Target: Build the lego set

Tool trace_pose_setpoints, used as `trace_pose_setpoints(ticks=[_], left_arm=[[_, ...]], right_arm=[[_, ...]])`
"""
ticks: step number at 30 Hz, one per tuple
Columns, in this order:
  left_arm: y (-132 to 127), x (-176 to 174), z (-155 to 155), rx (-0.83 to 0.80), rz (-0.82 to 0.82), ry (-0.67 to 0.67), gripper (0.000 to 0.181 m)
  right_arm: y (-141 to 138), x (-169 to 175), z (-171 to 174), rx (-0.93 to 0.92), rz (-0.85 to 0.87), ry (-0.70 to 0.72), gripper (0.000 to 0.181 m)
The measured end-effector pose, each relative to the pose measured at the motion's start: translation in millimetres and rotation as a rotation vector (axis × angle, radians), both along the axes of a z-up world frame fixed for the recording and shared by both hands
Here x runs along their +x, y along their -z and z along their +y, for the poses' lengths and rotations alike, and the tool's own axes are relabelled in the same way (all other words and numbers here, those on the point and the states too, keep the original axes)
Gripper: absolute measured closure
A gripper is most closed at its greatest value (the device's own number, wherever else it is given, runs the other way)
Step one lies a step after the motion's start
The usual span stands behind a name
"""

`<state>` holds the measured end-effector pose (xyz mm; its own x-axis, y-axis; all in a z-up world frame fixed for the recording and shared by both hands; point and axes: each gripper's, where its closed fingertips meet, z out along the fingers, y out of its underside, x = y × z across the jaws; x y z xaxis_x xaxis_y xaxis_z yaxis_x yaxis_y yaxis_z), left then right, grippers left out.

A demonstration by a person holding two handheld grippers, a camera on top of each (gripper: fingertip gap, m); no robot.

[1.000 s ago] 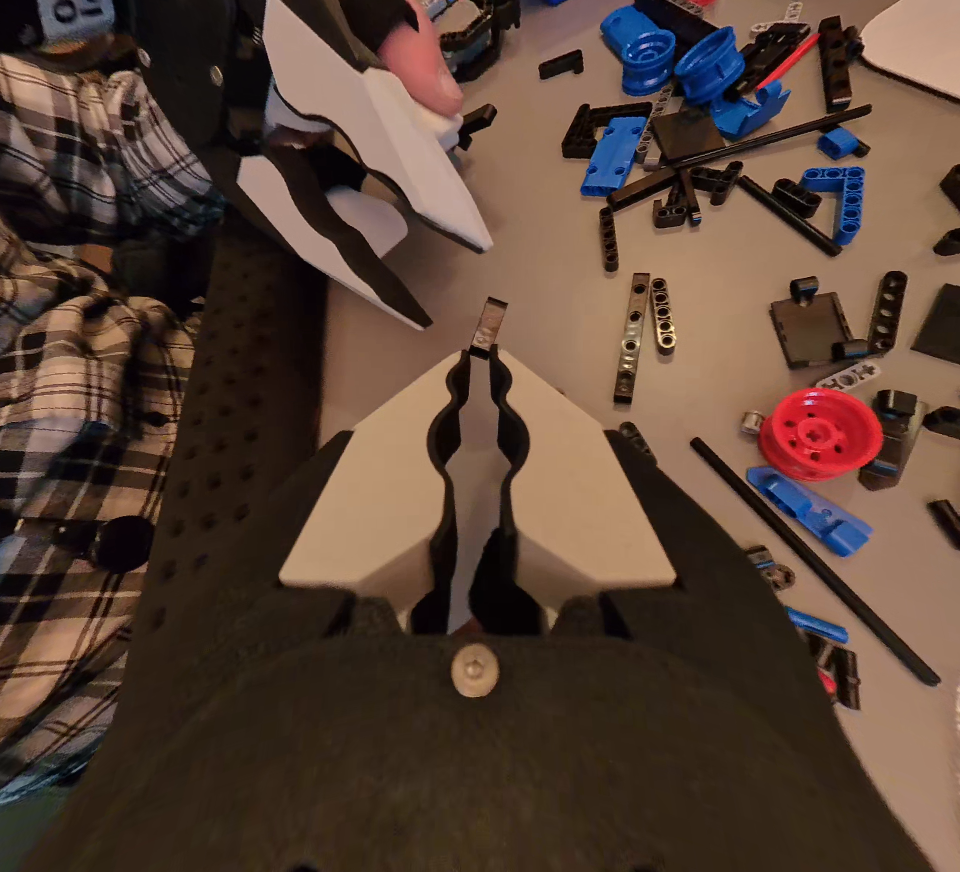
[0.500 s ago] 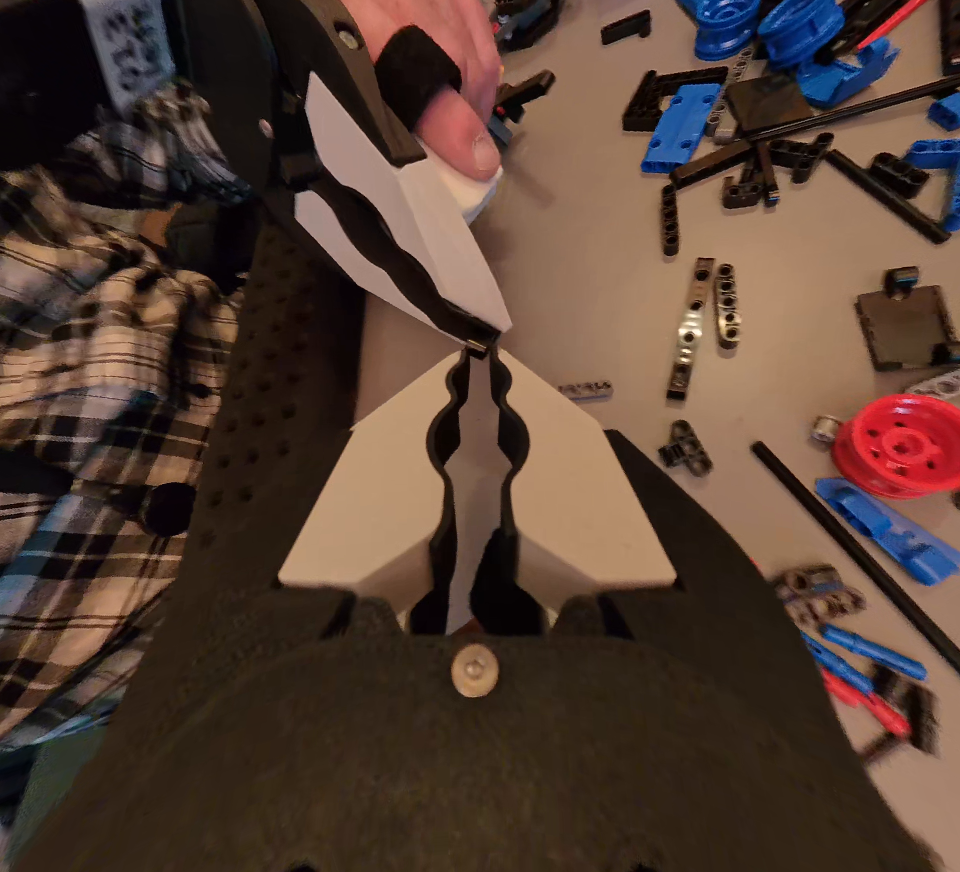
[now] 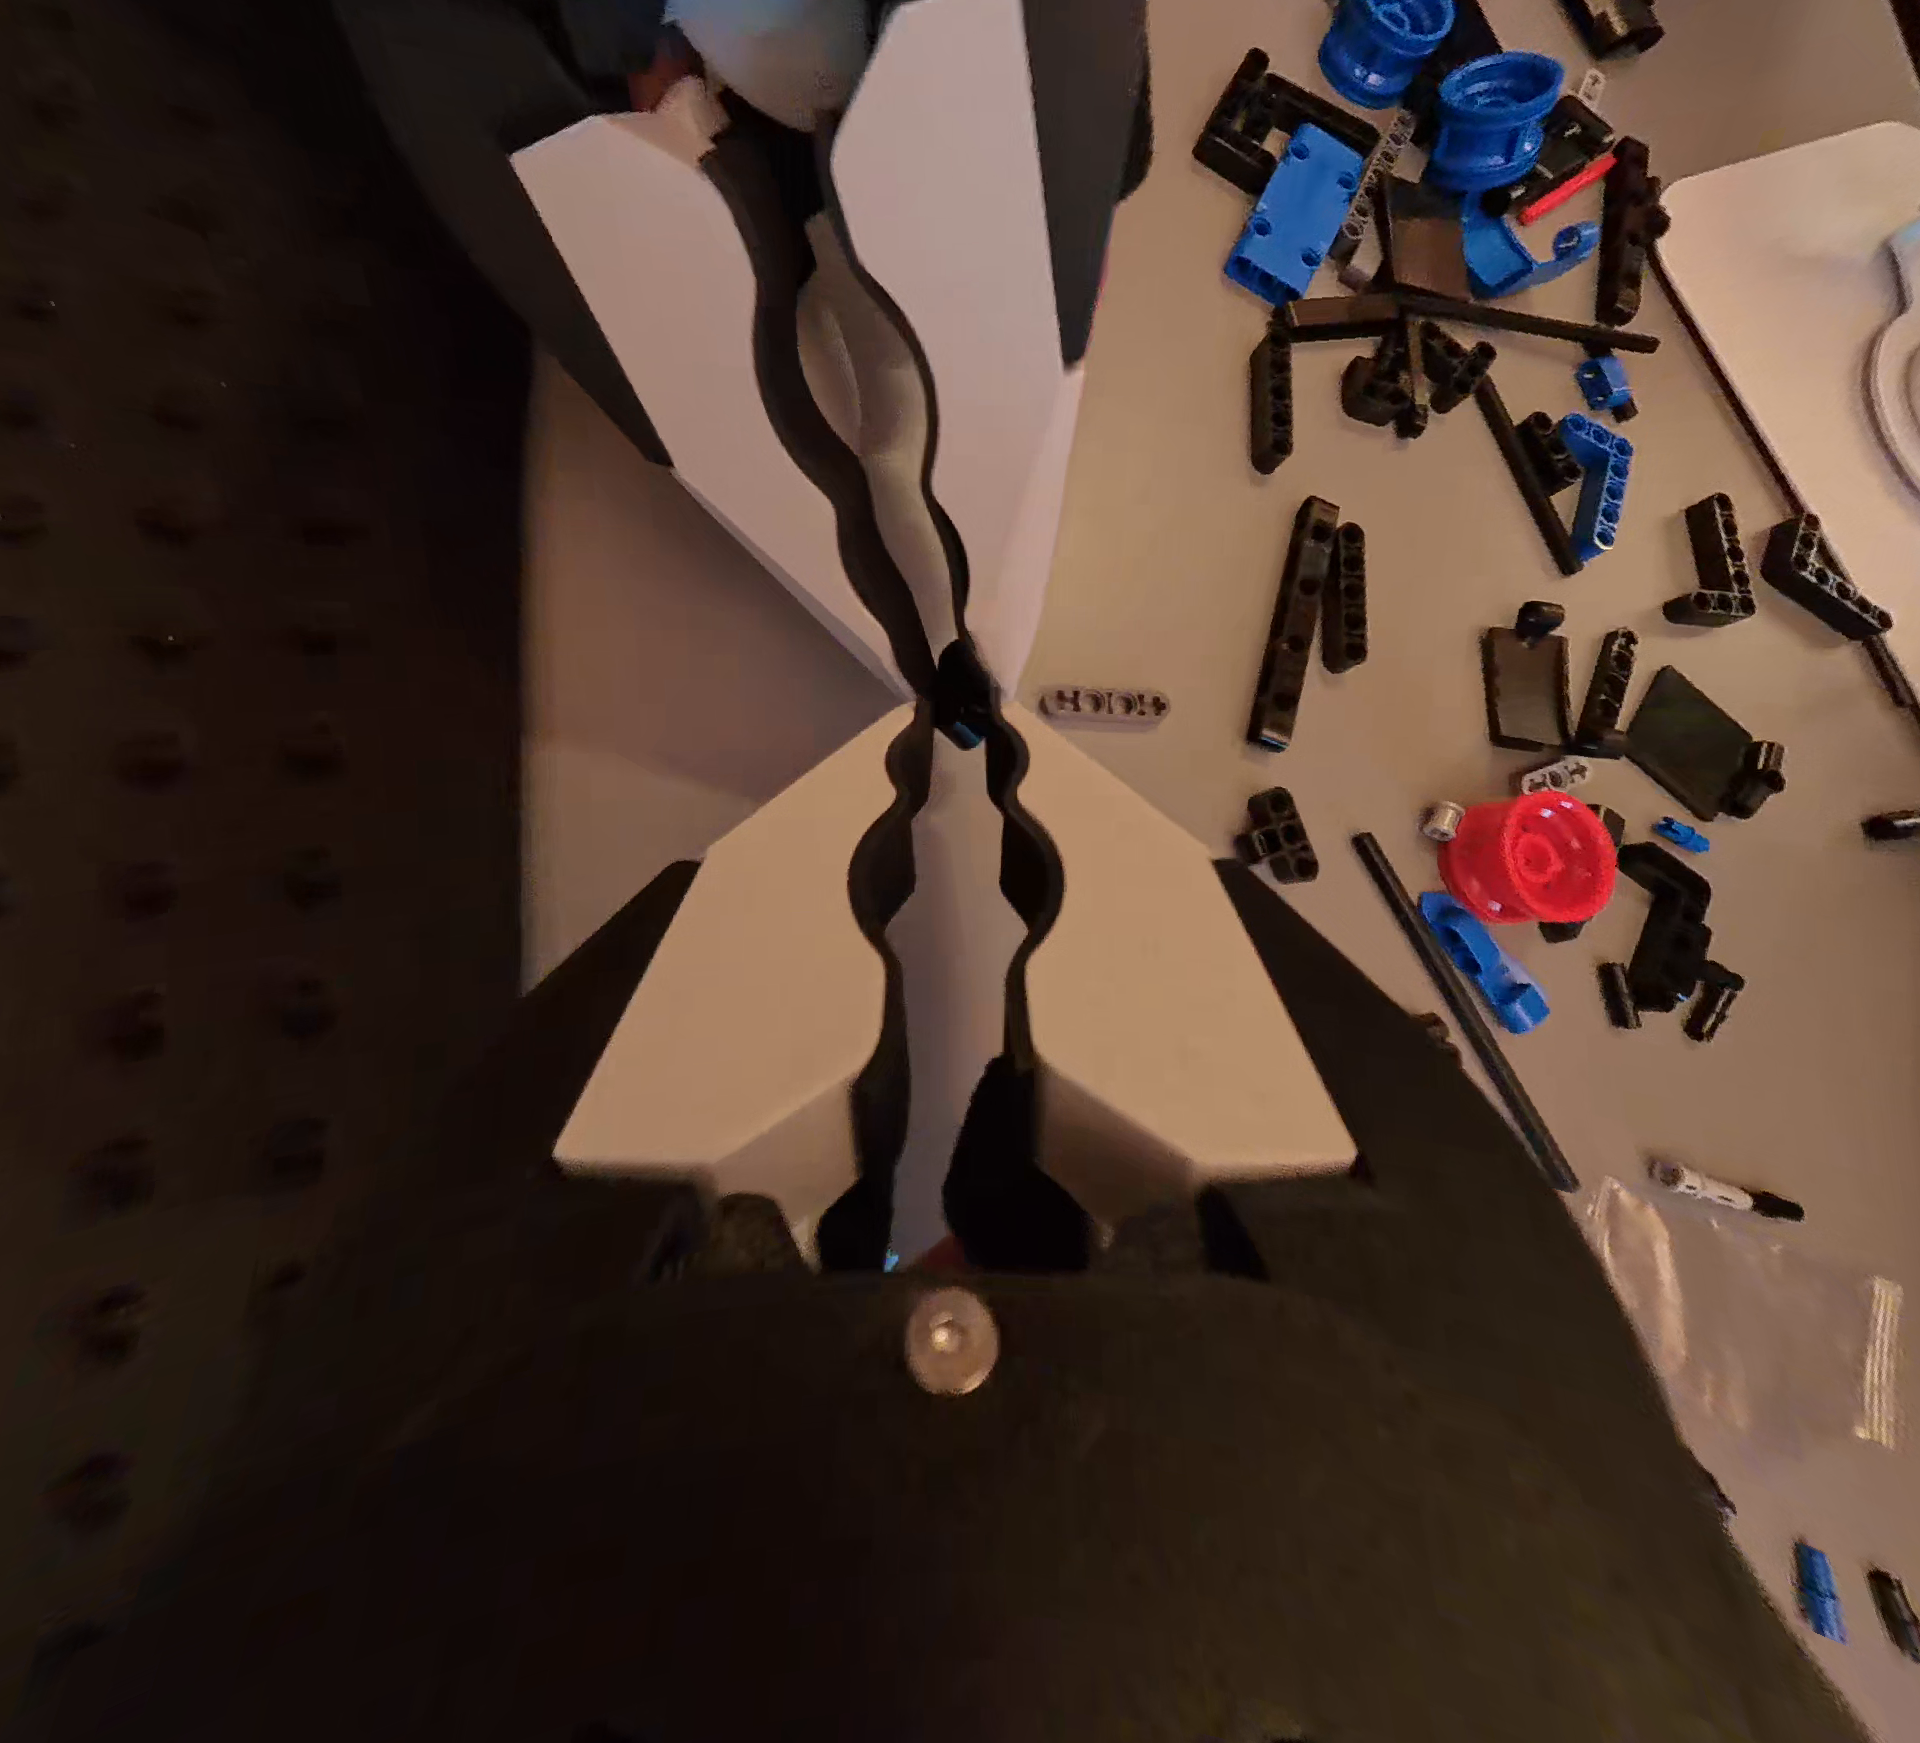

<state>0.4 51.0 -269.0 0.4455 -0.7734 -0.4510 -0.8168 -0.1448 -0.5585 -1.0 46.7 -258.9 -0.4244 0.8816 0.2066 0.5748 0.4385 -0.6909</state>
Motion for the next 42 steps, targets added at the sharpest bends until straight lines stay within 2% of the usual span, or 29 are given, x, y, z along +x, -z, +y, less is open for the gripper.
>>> trace_pose_setpoints(ticks=[10,16,25,30,34,38,42], left_arm=[[7.2,4.1,-5.0,-0.071,-0.017,0.015,0.175],[10.4,1.5,-7.7,-0.090,-0.011,0.022,0.166],[17.8,4.0,-7.4,-0.125,-0.004,0.032,0.177],[16.2,1.5,-5.9,-0.133,-0.020,0.015,0.170],[14.8,0.2,-6.0,-0.131,-0.023,0.011,0.165],[8.7,-1.1,-3.4,-0.112,-0.045,0.000,0.164],[7.0,-1.1,-0.9,-0.096,-0.043,-0.005,0.163]], right_arm=[[10.7,7.2,-2.9,-0.097,-0.027,0.041,0.177],[17.2,13.1,-7.4,-0.217,-0.075,0.060,0.177],[24.6,15.9,-2.3,-0.287,-0.141,0.099,0.176],[19.4,20.3,3.6,-0.299,-0.137,0.109,0.160],[-2.4,40.4,26.5,-0.296,-0.084,0.161,0.158],[-28.0,78.3,73.5,-0.233,-0.018,0.318,0.163],[-27.6,120.3,116.1,-0.114,-0.057,0.462,0.163]])
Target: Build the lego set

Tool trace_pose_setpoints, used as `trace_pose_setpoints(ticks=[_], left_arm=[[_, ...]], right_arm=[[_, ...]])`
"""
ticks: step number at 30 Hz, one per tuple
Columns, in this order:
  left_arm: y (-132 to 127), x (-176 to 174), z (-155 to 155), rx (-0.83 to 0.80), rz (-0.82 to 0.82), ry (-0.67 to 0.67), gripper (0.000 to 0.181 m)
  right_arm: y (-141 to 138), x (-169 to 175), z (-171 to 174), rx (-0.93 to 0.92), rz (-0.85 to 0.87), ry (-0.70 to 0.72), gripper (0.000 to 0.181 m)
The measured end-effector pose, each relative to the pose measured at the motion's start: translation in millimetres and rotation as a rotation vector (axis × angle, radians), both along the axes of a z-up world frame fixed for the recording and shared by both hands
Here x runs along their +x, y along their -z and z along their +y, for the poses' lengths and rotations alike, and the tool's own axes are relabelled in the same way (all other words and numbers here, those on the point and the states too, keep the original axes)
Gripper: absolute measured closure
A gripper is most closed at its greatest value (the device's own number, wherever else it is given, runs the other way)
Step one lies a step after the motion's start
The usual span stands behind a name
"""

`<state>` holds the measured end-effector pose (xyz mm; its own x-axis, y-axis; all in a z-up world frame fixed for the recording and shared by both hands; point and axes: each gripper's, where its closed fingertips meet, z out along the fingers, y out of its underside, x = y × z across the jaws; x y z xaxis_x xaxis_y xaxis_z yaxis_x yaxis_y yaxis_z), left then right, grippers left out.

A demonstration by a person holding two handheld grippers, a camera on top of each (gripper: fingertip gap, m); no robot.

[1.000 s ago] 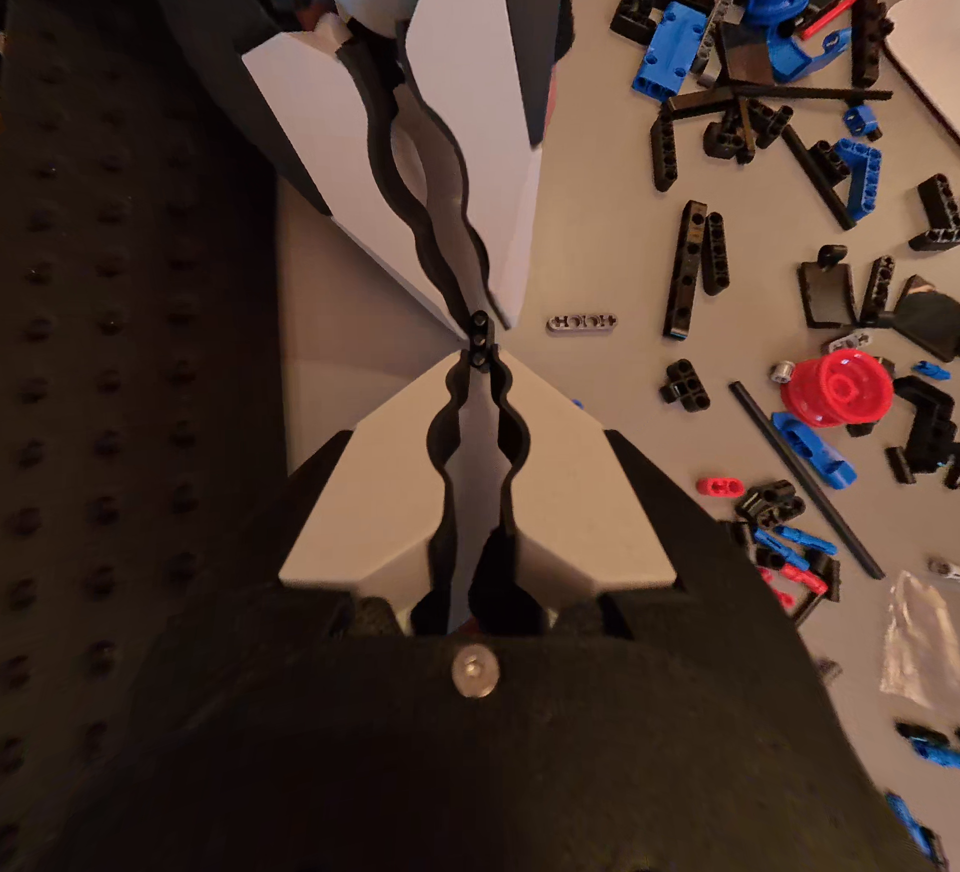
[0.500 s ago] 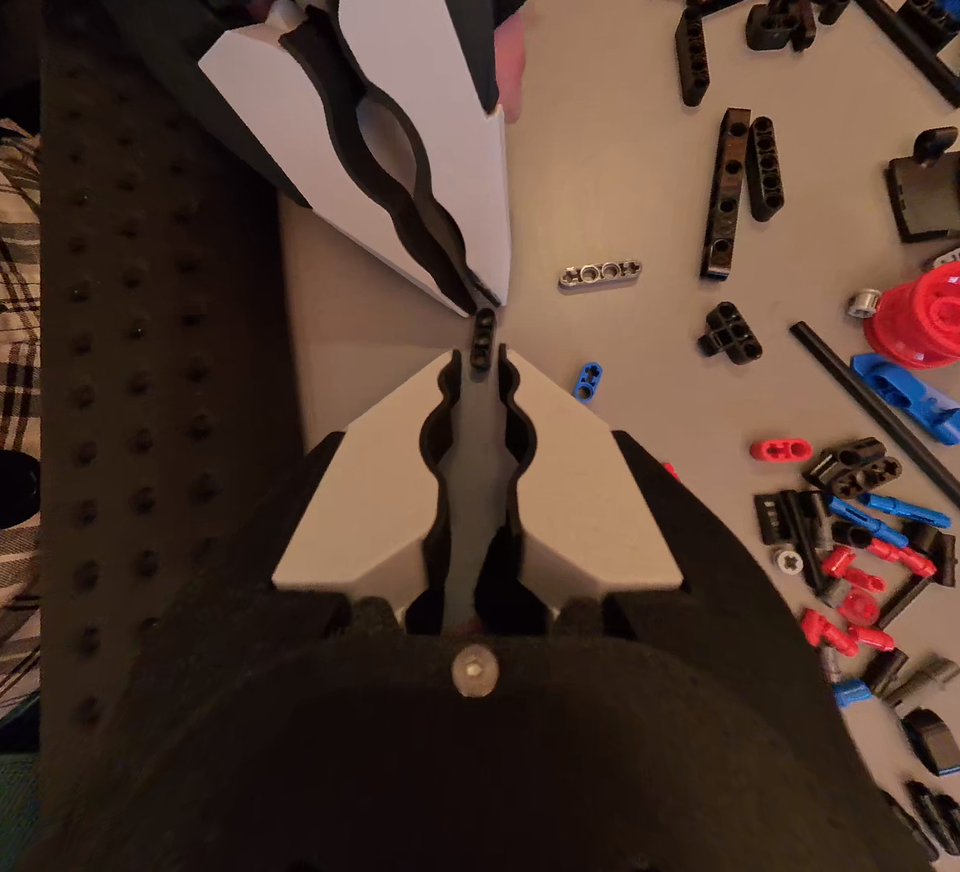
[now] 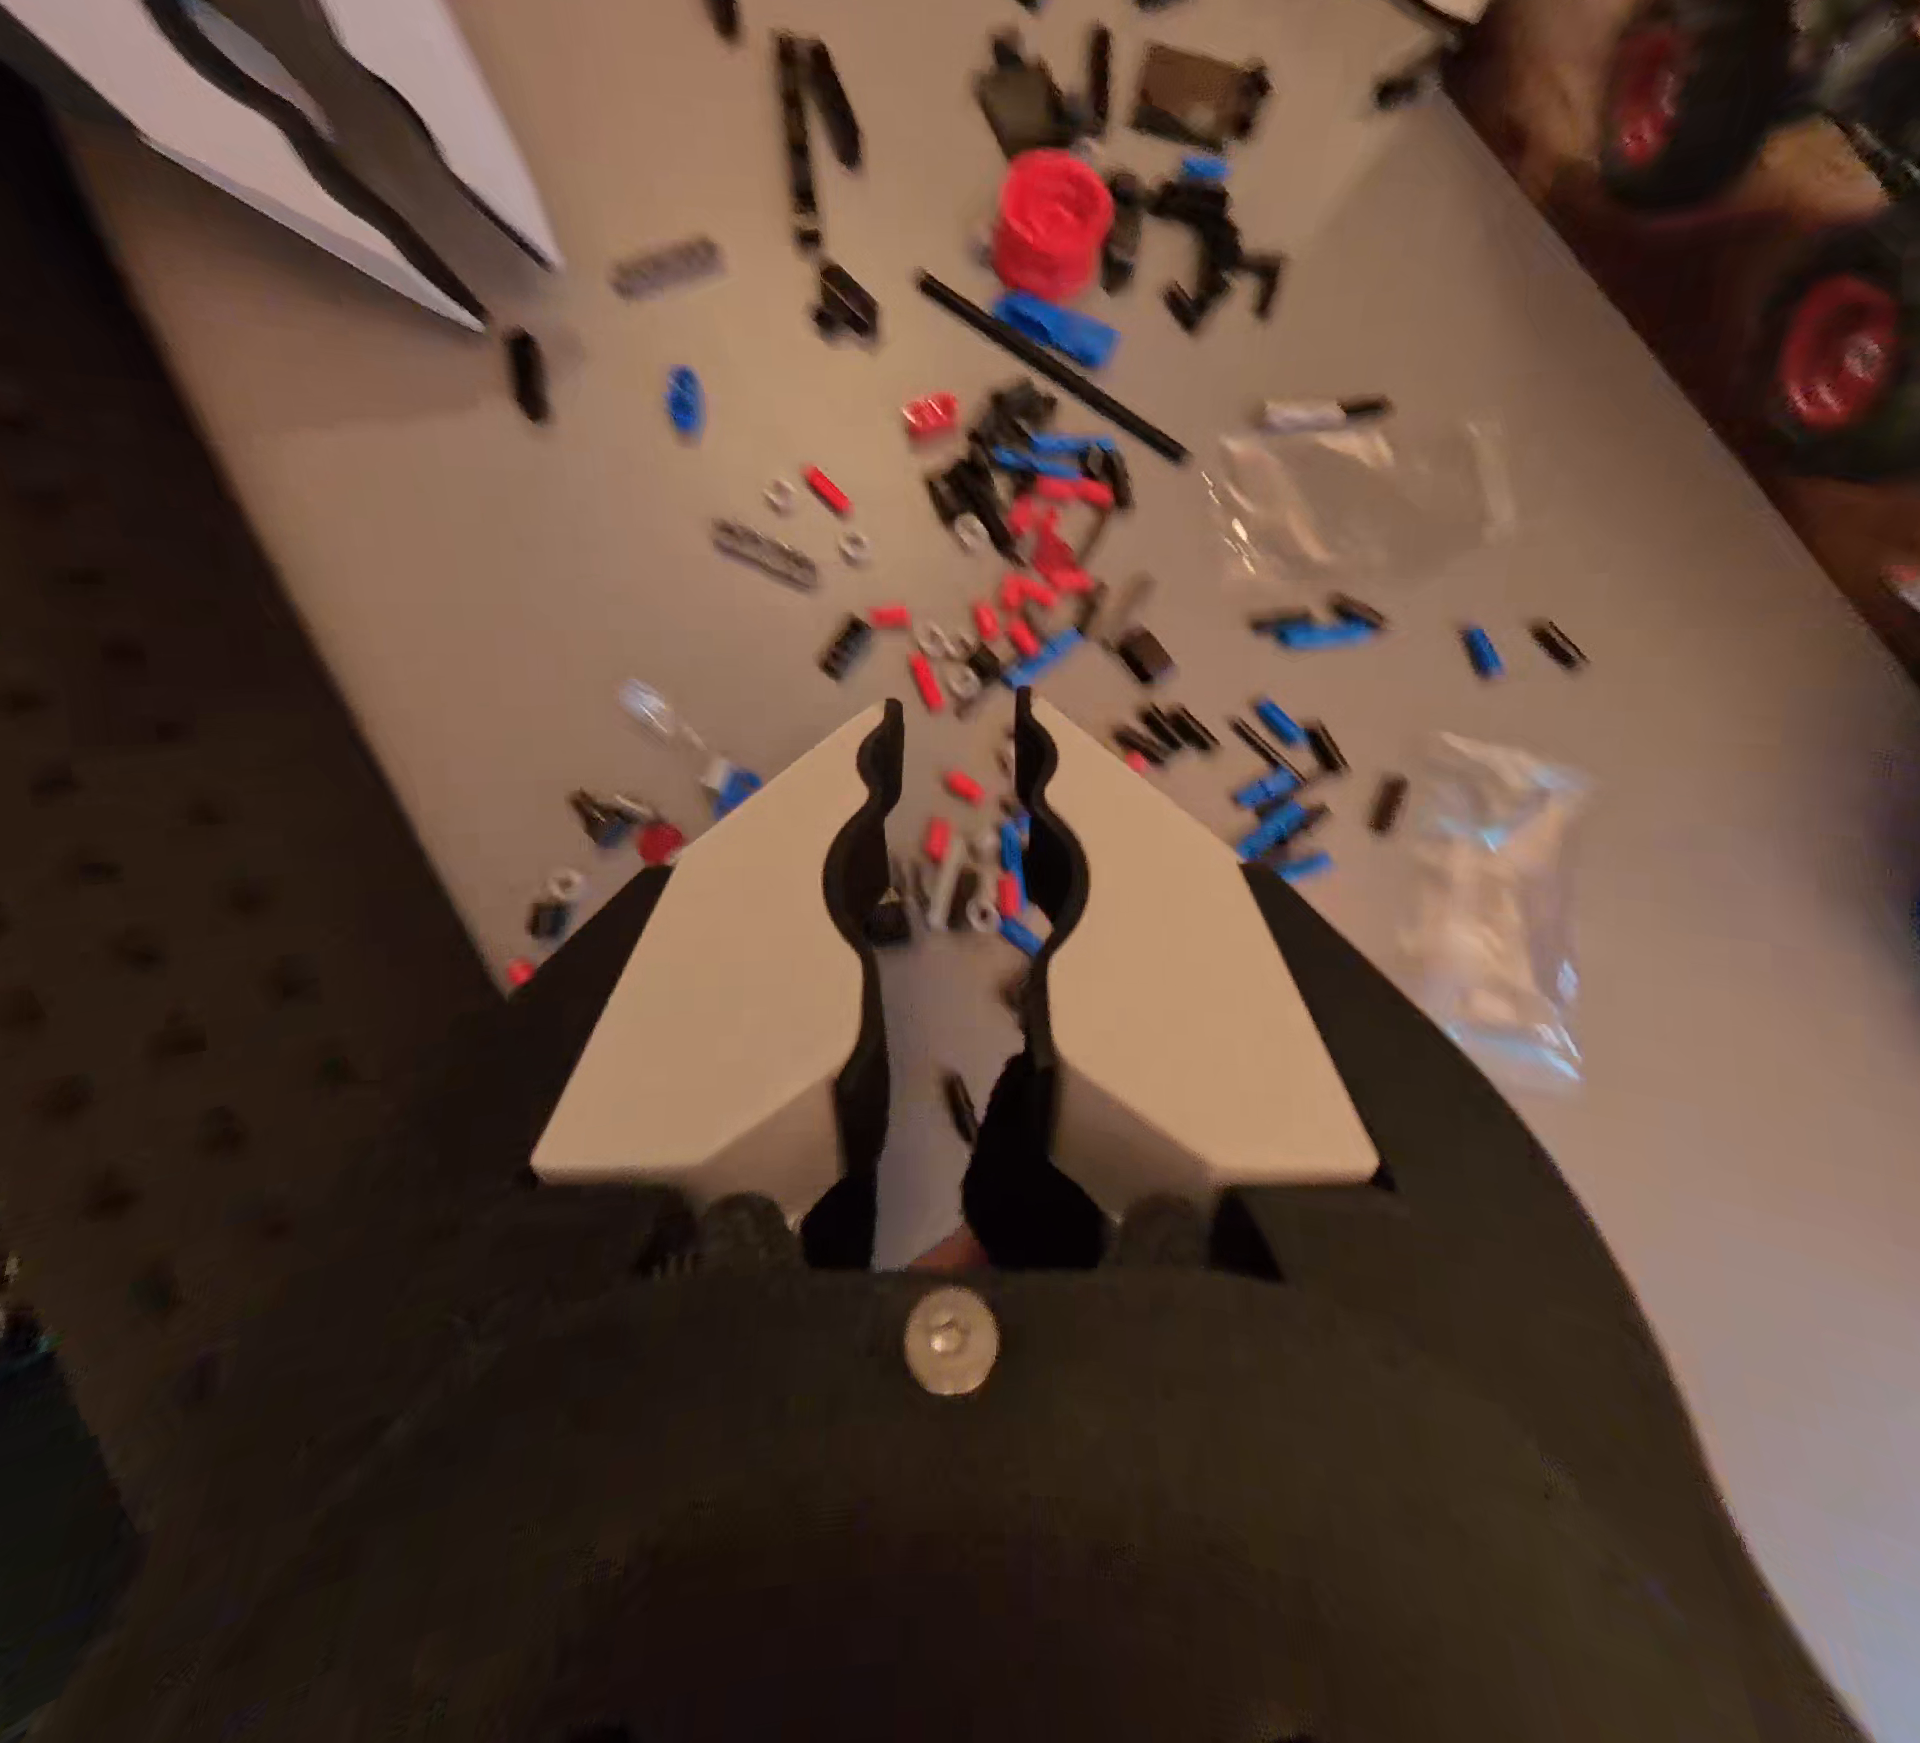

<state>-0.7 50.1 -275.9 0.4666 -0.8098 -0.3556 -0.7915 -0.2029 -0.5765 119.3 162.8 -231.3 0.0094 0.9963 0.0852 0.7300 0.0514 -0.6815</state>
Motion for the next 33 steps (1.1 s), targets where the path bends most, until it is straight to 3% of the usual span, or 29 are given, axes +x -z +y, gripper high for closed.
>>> trace_pose_setpoints(ticks=[4,19,26,30,33], left_arm=[[1.4,-1.1,2.1,0.007,0.006,-0.008,0.163],[1.8,-2.9,5.8,0.022,-0.004,-0.016,0.163],[-1.5,-5.1,6.1,0.037,-0.014,-0.023,0.162],[-19.8,-4.9,15.9,0.148,-0.033,-0.052,0.158],[-41.5,-3.8,25.8,0.300,-0.015,-0.068,0.154]], right_arm=[[12.4,16.2,13.4,0.008,-0.047,0.040,0.165],[57.0,-36.7,24.1,-0.107,-0.143,0.038,0.171],[53.9,-35.7,23.6,-0.095,-0.123,0.027,0.180],[32.6,-42.3,8.8,-0.114,-0.038,-0.015,0.180],[4.9,-58.7,-22.4,-0.166,0.065,-0.112,0.179]])
